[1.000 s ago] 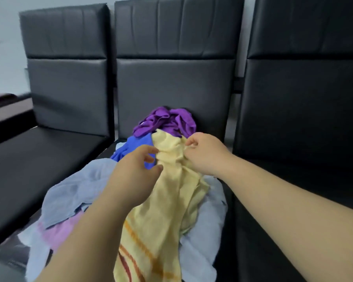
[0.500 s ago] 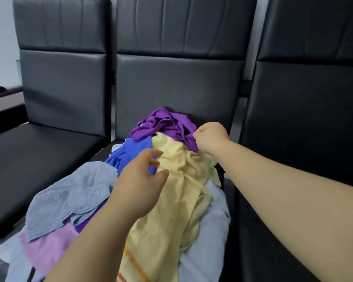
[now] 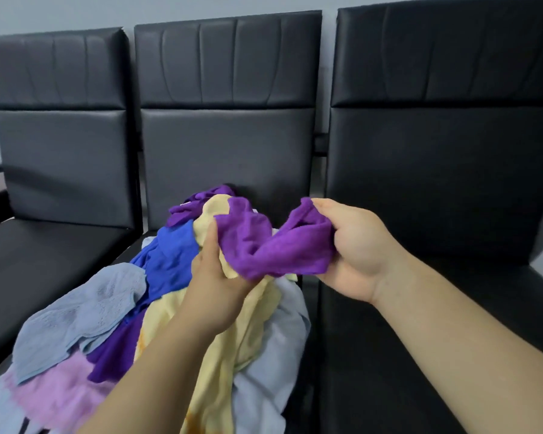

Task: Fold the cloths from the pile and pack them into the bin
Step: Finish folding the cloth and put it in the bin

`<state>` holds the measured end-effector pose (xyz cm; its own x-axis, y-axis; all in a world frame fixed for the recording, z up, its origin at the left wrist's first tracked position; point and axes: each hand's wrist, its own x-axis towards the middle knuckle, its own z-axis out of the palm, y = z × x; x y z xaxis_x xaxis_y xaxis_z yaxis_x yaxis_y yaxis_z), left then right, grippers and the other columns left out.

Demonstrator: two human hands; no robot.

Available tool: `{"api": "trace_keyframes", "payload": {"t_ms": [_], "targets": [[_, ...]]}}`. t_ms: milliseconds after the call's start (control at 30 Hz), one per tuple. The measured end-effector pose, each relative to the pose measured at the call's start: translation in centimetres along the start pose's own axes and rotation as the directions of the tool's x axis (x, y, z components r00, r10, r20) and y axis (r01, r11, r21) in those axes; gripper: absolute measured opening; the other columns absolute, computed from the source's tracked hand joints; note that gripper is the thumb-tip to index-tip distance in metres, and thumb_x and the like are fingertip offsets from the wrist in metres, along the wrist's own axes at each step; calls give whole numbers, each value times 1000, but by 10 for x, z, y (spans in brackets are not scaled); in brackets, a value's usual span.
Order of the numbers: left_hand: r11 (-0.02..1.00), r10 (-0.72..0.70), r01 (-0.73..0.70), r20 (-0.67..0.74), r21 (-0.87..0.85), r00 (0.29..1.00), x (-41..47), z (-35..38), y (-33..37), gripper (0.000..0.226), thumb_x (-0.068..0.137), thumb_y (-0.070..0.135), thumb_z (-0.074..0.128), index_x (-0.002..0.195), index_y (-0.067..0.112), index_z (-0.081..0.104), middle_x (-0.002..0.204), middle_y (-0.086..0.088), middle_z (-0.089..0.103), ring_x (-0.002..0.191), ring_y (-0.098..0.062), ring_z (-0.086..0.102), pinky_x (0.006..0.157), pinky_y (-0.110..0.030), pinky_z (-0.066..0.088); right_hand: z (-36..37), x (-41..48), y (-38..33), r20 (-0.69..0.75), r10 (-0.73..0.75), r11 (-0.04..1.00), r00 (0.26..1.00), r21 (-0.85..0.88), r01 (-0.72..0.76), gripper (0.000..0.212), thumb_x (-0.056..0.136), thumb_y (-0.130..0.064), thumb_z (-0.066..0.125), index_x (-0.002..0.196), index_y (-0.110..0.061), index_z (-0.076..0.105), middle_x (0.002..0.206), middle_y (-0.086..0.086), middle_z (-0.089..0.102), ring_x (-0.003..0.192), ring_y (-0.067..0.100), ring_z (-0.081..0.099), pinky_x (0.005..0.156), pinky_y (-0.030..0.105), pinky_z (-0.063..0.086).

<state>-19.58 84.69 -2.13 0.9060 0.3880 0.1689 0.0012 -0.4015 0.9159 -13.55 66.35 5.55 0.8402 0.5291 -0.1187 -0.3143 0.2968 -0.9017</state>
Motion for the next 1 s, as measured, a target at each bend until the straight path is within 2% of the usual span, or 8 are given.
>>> {"api": "trace_keyframes", "payload": {"t_ms": [67, 133, 300, 467, 667, 733, 867, 1000], "targets": [[998, 36, -32, 63, -51, 997, -1, 14, 3, 54, 76, 19, 70, 125, 42, 64, 119, -10, 66, 108, -26, 67, 85, -43, 58, -14, -21, -4, 12, 36, 996, 999, -80, -35, 43, 109, -23, 45, 72, -14, 64, 78, 6, 68, 76, 20, 68, 81, 41, 58], [997, 42, -36, 89, -69, 995, -6, 25, 9, 40, 83, -6, 56, 93, 29, 74, 93, -14, 72, 85, -22, 69, 73, -42, 57, -27, -35, -7, -36, 10, 975, 999, -223, -17, 49, 108, -21, 49, 61, -20, 61, 68, 0, 61, 68, 14, 61, 72, 37, 52], [991, 40, -13, 196, -135, 980, -23, 60, 46, 23, 96, -2, 49, 97, 11, 68, 90, -12, 73, 83, -19, 66, 74, -42, 54, -77, -77, -15, -183, -10, 834, 983, -544, -92, 5, 97, -23, 66, 98, -18, 66, 80, -3, 67, 77, 14, 62, 66, 30, 49], [957, -113, 222, 466, -185, 878, -48, 118, 69, 6, 86, 11, 69, 91, 12, 66, 78, -10, 69, 74, -22, 64, 67, -31, 47, -146, -117, -8, -388, -25, 805, 921, -555, -212, 21, 95, -11, 63, 105, -29, 69, 93, 6, 75, 79, 24, 66, 69, 40, 48], [875, -374, 484, 630, -3, 680, -66, 171, 65, 32, 76, 25, 77, 100, 14, 59, 74, -8, 65, 71, -24, 62, 72, -37, 49, -216, -138, 19, -598, -16, 816, 801, -471, -336, 13, 97, -23, 67, 105, -31, 62, 111, 6, 68, 105, 29, 67, 93, 45, 55], [871, -422, 485, 621, 77, 660, -67, 184, 64, 20, 92, 24, 68, 101, 15, 53, 61, -3, 60, 50, -17, 57, 60, -27, 43, -231, -141, 19, -613, -9, 777, 790, -501, -381, 11, 97, -33, 67, 106, -31, 60, 111, 1, 65, 106, 25, 63, 102, 48, 51], [917, -367, 379, 636, 125, 678, -67, 194, 65, 11, 102, 26, 56, 99, 17, 52, 64, -5, 61, 47, -17, 59, 48, -22, 32, -232, -150, 9, -521, -110, 472, 847, -777, -416, 31, 94, -50, 66, 119, -35, 56, 117, -10, 53, 86, 6, 57, 76, 31, 46], [951, -281, 298, 637, 85, 717, -67, 194, 62, 16, 101, 28, 59, 87, 20, 54, 66, -3, 63, 49, -14, 58, 53, -27, 31, -226, -145, 9, -322, -69, 375, 944, -886, -274, 27, 86, -49, 75, 110, -40, 65, 117, -21, 62, 102, 3, 63, 91, 31, 53]]}}
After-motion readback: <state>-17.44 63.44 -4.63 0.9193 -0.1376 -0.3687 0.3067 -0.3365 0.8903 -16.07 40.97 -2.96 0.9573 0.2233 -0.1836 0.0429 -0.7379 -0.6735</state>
